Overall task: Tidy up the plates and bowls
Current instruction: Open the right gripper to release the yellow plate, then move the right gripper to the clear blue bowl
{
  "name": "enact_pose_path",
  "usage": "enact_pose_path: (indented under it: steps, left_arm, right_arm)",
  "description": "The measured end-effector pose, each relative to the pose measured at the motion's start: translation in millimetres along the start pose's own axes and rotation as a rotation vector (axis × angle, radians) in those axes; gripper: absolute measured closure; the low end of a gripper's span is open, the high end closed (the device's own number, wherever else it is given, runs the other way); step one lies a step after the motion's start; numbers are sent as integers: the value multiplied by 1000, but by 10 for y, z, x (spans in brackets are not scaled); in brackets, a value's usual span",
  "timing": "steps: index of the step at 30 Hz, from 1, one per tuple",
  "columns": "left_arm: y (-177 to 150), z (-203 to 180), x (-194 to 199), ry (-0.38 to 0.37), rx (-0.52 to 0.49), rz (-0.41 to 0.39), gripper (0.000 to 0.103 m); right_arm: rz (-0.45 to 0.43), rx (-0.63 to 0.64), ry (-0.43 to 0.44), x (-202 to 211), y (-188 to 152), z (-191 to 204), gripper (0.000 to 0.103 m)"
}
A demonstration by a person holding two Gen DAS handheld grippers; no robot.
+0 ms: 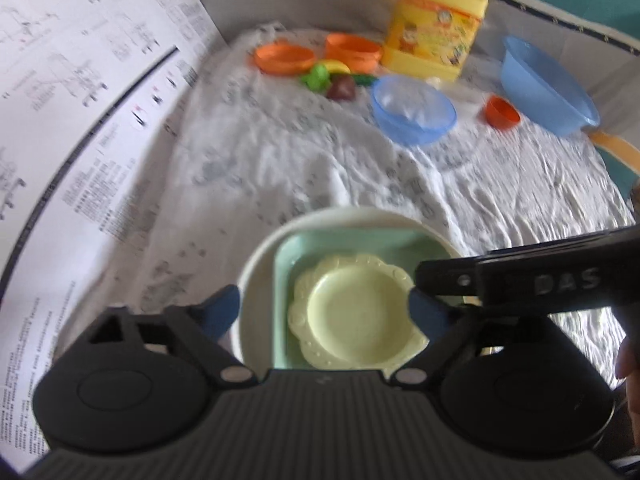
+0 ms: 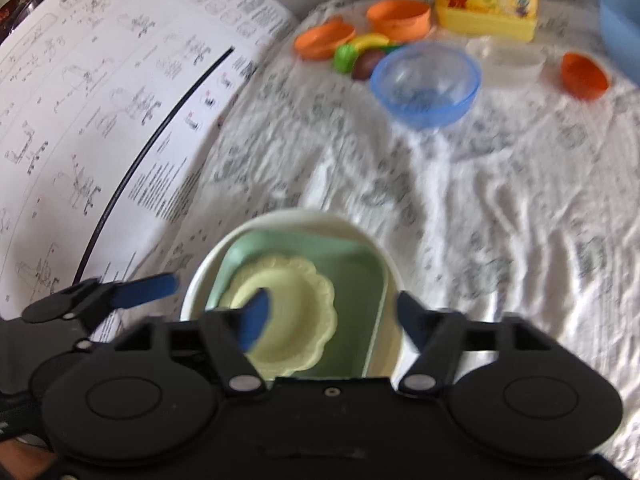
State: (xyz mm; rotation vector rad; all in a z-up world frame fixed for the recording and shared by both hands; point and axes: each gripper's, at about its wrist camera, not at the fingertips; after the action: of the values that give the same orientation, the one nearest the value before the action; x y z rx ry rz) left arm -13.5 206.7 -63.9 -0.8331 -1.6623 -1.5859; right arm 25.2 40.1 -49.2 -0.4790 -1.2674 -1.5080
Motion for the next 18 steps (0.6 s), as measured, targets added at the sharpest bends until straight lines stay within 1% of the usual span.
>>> enact_pose_path:
  steps: [1,3,4,6,8,10,18]
  left_arm:
    - [8,24,21,-3,14,-7,0]
    - [28,62,41,-4,37,-11,0]
    - [34,73,43,-5,46,-12,0]
    - [36,73,41,-7,51,-11,0]
    - [35,58,41,2,50,-11,0]
    - [42,36,35,4,49,-8,0]
    - [73,-34,30,9,39,-1,0]
  right_arm:
    - [-15,0,-2,36,2,-17,15]
    - [-32,0,-6,90,-5,-40,15]
    - [-35,0,-11,111,-12,-51,11]
    - [-49,-6,-26,148,-20,-75,6]
    - [-61,-2,-28,186,-28,-95,4]
    - [-68,1,-29,219,-36,-106,0]
    - [-92,-14,-33,278,-38,-171,0]
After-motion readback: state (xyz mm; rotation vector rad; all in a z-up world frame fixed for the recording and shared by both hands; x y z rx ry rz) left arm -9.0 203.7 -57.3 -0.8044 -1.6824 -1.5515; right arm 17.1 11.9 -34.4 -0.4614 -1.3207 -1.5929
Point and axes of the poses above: each gripper's, at about its wrist camera, not at the fingertips, and x roughly against the way its jaws point, z to its left, y to its top, and after that the axes turned 7 degrees about y, right-handed
